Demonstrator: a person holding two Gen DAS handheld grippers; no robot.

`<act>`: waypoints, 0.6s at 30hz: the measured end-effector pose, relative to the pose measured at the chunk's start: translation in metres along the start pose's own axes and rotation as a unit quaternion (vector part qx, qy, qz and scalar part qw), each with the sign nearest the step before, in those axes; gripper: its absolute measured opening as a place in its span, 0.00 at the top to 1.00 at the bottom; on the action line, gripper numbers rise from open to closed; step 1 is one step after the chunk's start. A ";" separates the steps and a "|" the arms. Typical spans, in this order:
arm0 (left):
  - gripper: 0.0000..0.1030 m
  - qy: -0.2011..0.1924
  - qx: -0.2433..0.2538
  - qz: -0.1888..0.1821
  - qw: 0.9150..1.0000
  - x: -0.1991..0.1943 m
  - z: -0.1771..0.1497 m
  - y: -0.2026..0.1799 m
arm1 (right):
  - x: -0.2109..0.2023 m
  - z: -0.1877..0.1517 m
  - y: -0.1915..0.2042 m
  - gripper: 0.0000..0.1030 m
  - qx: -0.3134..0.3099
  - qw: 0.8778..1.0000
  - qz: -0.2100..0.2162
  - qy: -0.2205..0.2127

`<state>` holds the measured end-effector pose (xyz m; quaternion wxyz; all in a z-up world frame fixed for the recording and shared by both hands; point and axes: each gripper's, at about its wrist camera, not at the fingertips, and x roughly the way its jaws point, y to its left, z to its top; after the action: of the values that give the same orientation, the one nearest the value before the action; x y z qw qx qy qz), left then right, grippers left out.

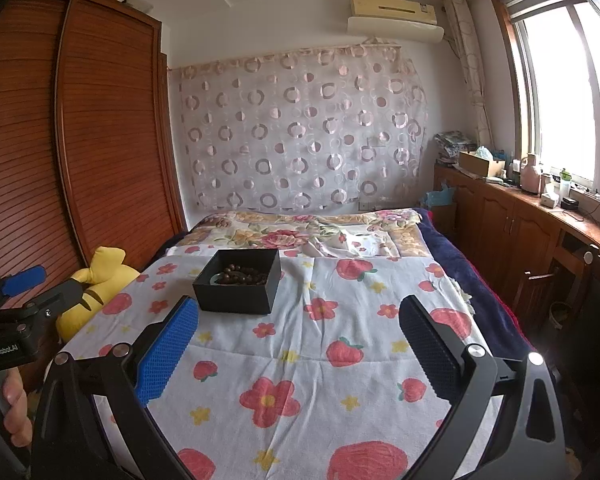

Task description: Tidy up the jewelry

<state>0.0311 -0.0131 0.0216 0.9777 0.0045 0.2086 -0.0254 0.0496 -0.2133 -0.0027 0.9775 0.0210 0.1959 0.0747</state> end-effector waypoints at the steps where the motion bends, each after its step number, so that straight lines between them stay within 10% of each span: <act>1: 0.07 0.000 0.000 0.000 1.000 0.000 0.000 0.000 | 0.000 0.000 0.000 0.02 0.000 1.000 0.000 0.000; 18: 0.07 0.000 -0.001 0.000 1.000 0.001 -0.001 0.000 | -0.001 0.001 0.002 0.02 -0.001 1.000 0.000 -0.002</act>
<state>0.0314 -0.0136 0.0208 0.9777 0.0040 0.2083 -0.0252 0.0485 -0.2117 -0.0014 0.9778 0.0207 0.1944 0.0752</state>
